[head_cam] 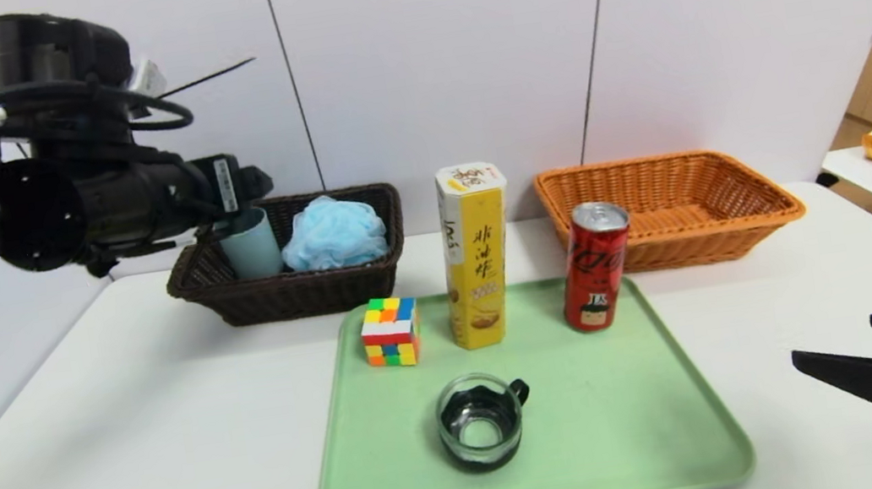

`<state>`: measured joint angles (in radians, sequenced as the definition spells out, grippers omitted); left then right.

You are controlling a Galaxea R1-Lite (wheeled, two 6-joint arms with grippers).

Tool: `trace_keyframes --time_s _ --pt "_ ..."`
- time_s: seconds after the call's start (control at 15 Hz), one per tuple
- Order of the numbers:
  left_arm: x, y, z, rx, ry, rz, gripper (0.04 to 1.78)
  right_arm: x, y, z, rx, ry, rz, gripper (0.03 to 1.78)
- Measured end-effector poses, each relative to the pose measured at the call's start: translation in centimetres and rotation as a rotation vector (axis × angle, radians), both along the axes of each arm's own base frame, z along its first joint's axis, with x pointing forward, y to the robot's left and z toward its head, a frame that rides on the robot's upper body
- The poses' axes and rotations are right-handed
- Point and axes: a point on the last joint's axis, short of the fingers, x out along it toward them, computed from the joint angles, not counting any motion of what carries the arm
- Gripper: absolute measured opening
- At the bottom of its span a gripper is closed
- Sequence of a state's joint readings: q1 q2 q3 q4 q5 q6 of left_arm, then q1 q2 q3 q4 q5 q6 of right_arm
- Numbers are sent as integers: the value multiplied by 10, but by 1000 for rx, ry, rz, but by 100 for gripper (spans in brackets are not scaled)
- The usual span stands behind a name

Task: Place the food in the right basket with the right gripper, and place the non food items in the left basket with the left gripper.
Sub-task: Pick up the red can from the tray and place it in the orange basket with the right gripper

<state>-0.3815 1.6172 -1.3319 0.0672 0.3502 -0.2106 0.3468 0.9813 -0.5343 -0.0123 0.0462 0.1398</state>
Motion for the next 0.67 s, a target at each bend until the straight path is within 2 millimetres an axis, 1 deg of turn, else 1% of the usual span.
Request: trace_keyframes --time_s 0.2,0.33,0.4,0.53,0.67 --pt "-38 1 -25 63 80 -61 167 12 14 -15 -8 -119 40 171" --pt "-61 5 -42 82 127 -87 167 17 26 -25 15 -130 97 171" --pt "-70 8 -46 77 136 -90 167 21 31 -31 24 -131 110 171" --pt "-83 12 -49 60 137 -88 168 32 39 -40 39 -145 114 171" --pt "-89 15 -48 55 128 -86 168 50 49 -51 55 -184 75 171"
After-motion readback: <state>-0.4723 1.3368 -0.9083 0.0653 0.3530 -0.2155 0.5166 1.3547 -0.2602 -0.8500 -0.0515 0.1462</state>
